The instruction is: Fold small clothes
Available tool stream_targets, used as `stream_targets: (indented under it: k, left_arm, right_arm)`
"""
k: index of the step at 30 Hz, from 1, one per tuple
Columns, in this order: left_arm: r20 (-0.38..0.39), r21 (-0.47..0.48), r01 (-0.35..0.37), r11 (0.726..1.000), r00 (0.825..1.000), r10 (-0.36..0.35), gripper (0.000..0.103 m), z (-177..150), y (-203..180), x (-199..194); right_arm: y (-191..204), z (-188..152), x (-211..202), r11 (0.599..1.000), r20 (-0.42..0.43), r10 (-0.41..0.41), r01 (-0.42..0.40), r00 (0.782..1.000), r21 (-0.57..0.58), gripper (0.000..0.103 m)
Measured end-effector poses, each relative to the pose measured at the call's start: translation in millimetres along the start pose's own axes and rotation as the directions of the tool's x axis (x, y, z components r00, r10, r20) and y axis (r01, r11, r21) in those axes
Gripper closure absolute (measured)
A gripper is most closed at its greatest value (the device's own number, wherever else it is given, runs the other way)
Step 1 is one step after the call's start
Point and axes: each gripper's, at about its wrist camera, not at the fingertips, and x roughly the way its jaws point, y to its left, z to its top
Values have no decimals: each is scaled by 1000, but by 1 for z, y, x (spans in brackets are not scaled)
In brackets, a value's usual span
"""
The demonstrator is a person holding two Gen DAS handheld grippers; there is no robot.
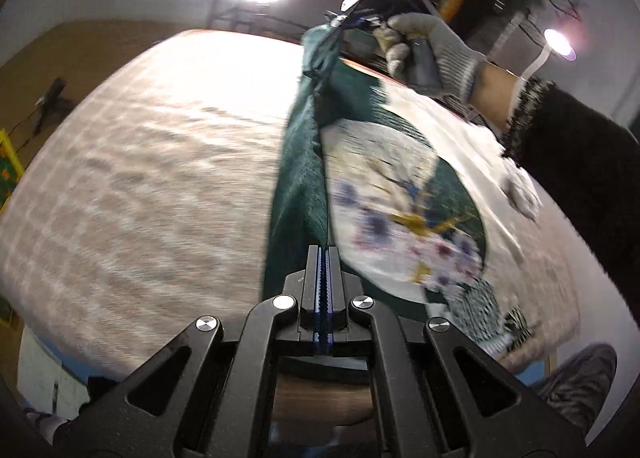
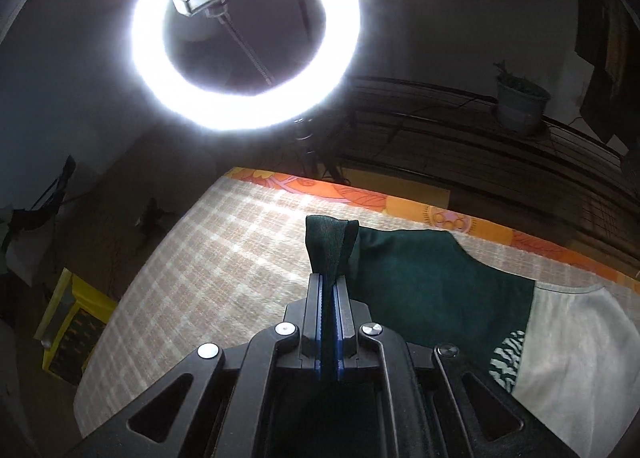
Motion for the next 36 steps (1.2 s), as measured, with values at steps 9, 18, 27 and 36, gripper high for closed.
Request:
stream_targets:
  k: [9, 18, 27, 36]
  left_arm:
    - [-114, 153, 100, 983, 990, -83, 103, -12, -78, 37]
    - [-196, 224, 155, 962, 974, -112, 86, -24, -108, 54]
    - [-234, 314, 296, 902, 945, -229, 74, -55, -122, 20]
    - [-193, 336, 303, 892, 949, -250, 74, -70, -111, -18]
  right_arm:
    - [-100, -31, -29, 991, -18, -70, 72, 997, 117, 101]
    - [-136, -48, -17, 972, -74, -185, 194, 980, 131, 50]
    - [-190, -74, -86, 940, -49, -291, 295, 956, 174, 42]
    - [-209, -118, -180, 927, 35, -310, 294, 950, 233, 42]
